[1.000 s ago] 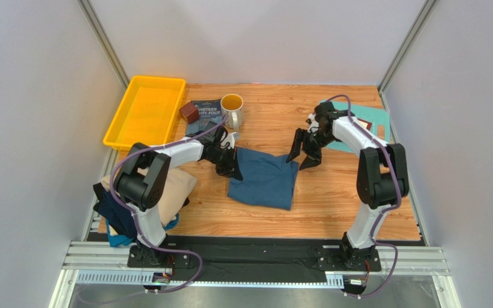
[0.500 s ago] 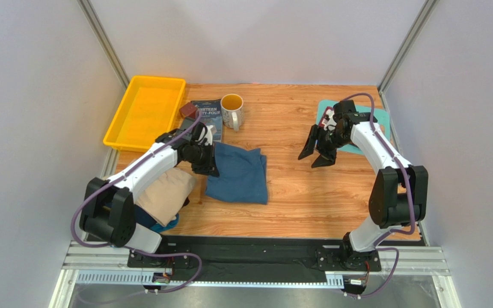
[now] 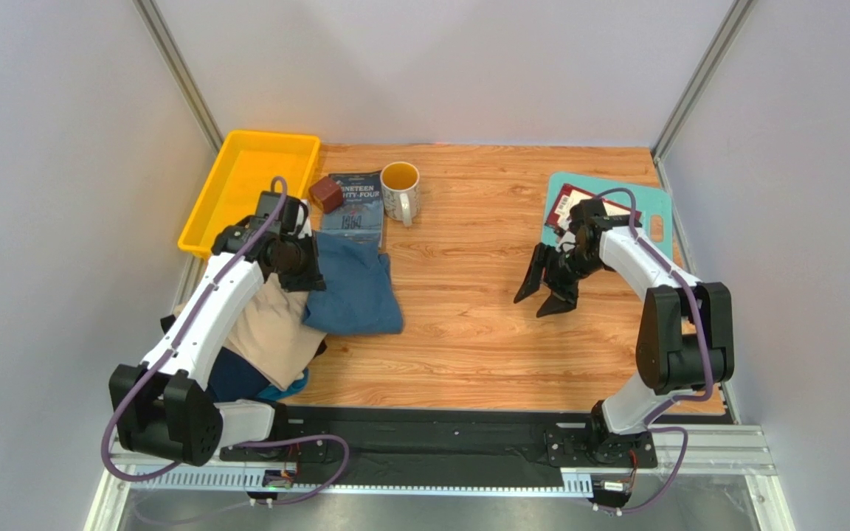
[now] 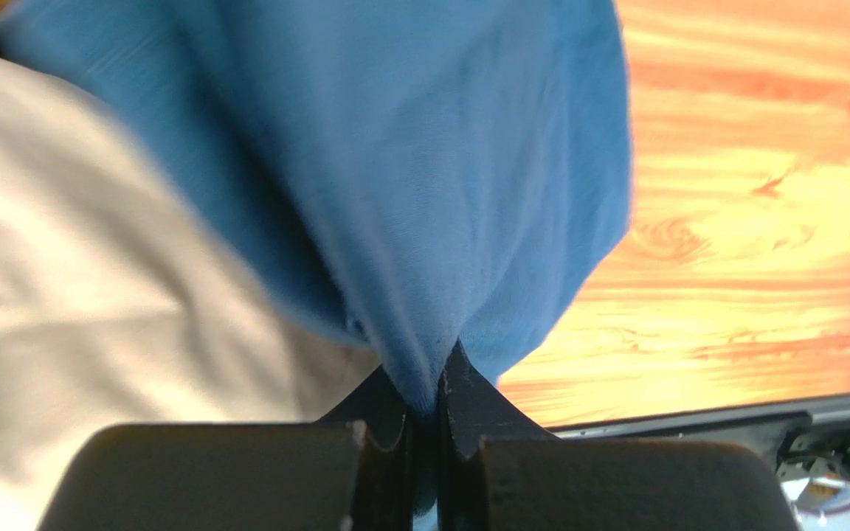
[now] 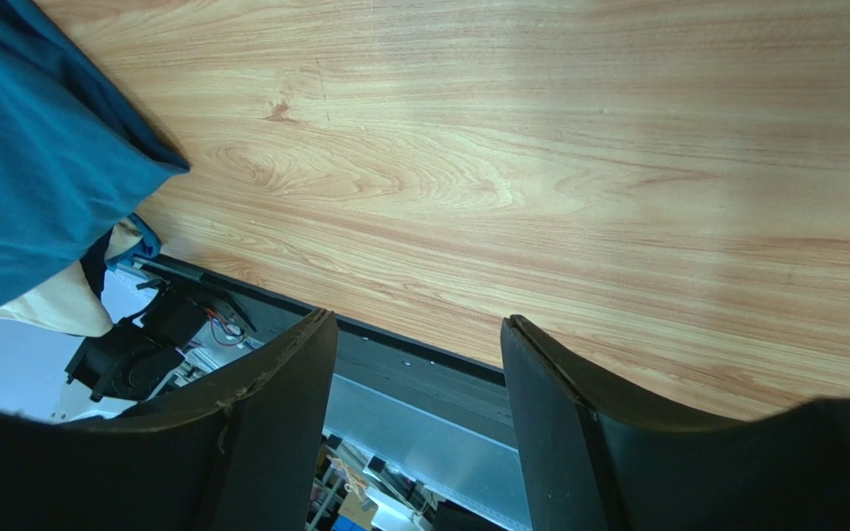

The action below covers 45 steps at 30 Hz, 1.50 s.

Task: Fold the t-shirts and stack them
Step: Put the neatly folded tshirt into the corner of the board with the left arm

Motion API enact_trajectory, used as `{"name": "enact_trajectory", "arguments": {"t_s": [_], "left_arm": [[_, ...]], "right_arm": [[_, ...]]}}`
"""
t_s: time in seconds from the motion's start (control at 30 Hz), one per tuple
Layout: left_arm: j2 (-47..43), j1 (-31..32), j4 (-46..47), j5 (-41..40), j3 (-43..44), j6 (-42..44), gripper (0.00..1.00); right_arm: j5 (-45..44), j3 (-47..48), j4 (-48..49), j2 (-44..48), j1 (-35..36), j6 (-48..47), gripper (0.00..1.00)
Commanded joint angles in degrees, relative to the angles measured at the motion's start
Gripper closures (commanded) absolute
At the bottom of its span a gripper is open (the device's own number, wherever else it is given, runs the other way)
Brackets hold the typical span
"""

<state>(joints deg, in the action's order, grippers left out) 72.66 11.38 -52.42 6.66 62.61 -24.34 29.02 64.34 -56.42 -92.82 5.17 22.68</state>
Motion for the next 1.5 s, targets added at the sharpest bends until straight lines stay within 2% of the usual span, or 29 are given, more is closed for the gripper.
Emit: {"name": "enact_trajectory", "arguments": {"t_s": [0.0, 0.1, 0.13, 0.23, 0.57, 0.67, 0.9, 1.1, 1.13, 1.17, 1.23, 1.3, 1.33, 1.37, 1.4, 1.47], "left_arm": [[-4.9, -1.4, -7.0, -5.2, 8.0, -1.4, 1.00], [-8.1, -1.8, -11.4, -6.6, 11.7, -2.5, 1.00], [-9.2, -2.0, -13.0, -10.0, 12.6, -2.6, 1.00], [-10.9, -3.0, -19.4, -13.4, 15.6, -2.6, 1.00], [-16.9, -7.8, -31.1, -16.5, 15.8, -1.1, 1.00], [-19.1, -8.0, -34.3, -21.3, 16.8, -1.3, 1.00], [-20.1, -10.2, -39.5, -23.3, 14.7, -5.1, 1.00], [-19.9, -10.8, -43.6, -21.5, 14.0, -8.4, 0.99], [-19.8, -10.8, -43.8, -20.6, 13.6, -8.7, 0.97], [-19.7, -10.8, -44.0, -20.1, 12.2, -8.6, 0.88], [-19.5, -10.8, -44.1, -18.4, 10.7, -9.1, 0.84], [-19.9, -10.8, -44.1, -15.8, 9.8, -10.7, 0.71], [-20.2, -10.8, -44.2, -15.4, 9.9, -11.6, 0.55], [-20.5, -10.8, -44.2, -14.9, 10.2, -13.3, 0.44], [-20.3, -10.8, -44.2, -14.0, 10.9, -14.0, 0.25], [-19.6, -10.8, -44.2, -13.7, 13.8, -15.0, 0.34]], "right_arm": [[0.9, -1.9, 3.1, 0.4, 0.1, 0.8, 0.38], [1.6, -4.0, 5.1, 0.0, 0.1, 2.1, 0.39], [1.9, -4.5, 6.1, 0.0, 0.1, 2.5, 0.39], [3.1, -4.7, 6.9, -0.9, 0.1, 3.2, 0.39], [4.4, -0.9, 5.4, -4.5, 0.1, 2.5, 0.39], [4.8, -1.0, 5.4, -4.9, 0.1, 2.5, 0.39], [6.2, -0.9, 5.5, -5.9, 0.1, 2.8, 0.40], [6.2, -0.4, 5.4, -6.3, 0.1, 2.9, 0.41], [6.2, -0.4, 5.5, -6.4, 0.1, 2.9, 0.41], [6.3, -0.3, 5.5, -6.8, 0.0, 2.8, 0.41], [6.5, 0.2, 5.3, -7.2, 0.0, 2.8, 0.41], [6.3, 0.4, 5.0, -7.5, 0.1, 2.8, 0.41], [6.1, 0.6, 4.9, -7.6, 0.1, 2.9, 0.41], [5.9, 0.7, 4.8, -7.6, 0.1, 2.8, 0.41], [5.7, 0.8, 4.6, -7.6, 0.1, 2.6, 0.42], [5.2, 1.1, 4.5, -7.7, 0.1, 2.6, 0.42]]}}
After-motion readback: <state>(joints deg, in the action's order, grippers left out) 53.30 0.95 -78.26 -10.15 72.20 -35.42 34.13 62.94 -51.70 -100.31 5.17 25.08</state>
